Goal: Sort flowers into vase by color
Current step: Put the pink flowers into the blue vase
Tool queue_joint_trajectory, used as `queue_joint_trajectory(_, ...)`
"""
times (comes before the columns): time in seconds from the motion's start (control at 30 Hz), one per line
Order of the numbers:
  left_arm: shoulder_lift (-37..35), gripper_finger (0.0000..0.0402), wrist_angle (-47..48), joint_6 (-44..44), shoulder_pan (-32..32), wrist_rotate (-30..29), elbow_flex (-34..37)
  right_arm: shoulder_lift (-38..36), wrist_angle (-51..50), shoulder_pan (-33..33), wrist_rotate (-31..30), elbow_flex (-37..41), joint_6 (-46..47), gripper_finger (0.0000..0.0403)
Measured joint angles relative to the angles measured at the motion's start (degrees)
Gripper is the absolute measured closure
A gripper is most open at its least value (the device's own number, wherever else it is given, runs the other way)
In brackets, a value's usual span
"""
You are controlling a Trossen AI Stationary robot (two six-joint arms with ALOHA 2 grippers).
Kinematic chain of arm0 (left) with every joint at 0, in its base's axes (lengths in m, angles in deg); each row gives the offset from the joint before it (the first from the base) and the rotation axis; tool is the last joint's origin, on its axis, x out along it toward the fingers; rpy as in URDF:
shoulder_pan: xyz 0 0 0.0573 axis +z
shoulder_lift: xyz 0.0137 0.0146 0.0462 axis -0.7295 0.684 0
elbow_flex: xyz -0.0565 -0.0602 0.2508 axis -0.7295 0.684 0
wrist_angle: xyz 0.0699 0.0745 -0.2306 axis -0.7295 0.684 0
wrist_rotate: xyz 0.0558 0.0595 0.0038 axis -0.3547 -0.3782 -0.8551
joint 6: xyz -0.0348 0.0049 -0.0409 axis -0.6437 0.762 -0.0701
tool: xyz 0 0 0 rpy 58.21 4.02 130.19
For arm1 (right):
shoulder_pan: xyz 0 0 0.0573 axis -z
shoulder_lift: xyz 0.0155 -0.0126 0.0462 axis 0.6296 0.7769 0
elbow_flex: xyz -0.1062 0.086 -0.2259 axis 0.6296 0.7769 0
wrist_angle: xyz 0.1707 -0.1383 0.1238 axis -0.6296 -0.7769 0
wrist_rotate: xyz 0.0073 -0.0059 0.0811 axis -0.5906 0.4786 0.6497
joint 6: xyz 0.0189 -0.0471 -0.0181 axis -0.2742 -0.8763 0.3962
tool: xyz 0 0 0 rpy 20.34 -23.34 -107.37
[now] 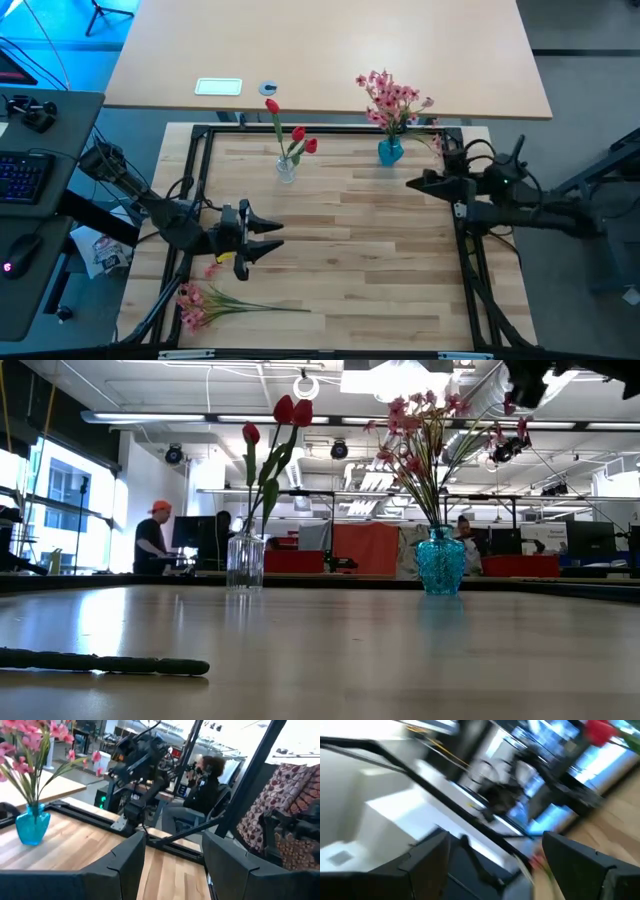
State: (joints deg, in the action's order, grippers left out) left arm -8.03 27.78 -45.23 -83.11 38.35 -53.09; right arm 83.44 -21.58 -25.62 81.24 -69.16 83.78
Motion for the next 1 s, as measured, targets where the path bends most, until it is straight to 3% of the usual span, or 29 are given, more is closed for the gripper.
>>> queue_joint_trajectory(0.1, 0.00, 0.0219, 0.50, -0.88, -0.20, -0.76, 0.00, 6.21, 8.44, -7.22, -5.64, -0.41, -2.67, 0.0091)
queue_joint_trajectory(0.3, 0.00, 0.0219, 1.42, -1.43, -0.20, -0.73, -0.52, 24.04, 11.55, -22.64, -14.05, -6.07, -8.02, 0.0091)
queue_joint_trajectory(0.43, 0.30, 0.0221, 15.14, -2.00, -0.20, 3.37, -6.65, 36.89, 11.99, -30.10, -14.15, -11.98, -9.66, 0.0091)
queue_joint_trajectory(0.57, 4.01, 0.0227, 42.63, -7.73, -0.98, 11.58, -18.27, 44.81, 12.25, -32.82, -8.64, -18.87, -11.64, 0.0091)
queue_joint_trajectory(0.7, 11.82, 0.0229, 65.99, -12.28, -4.28, 22.19, -27.15, 48.21, 9.20, -33.10, -6.48, -25.77, -13.79, 0.0091)
queue_joint_trajectory(0.83, 20.06, 0.0229, 73.19, -16.52, -9.52, 28.86, -27.78, 48.46, 1.87, -32.93, -6.30, -32.89, -19.34, 0.0091)
queue_joint_trajectory(1.0, 30.30, 0.0229, 69.37, -20.87, -14.36, 31.56, -26.99, 48.48, -9.56, -32.90, -9.49, -40.52, -25.07, 0.0091)
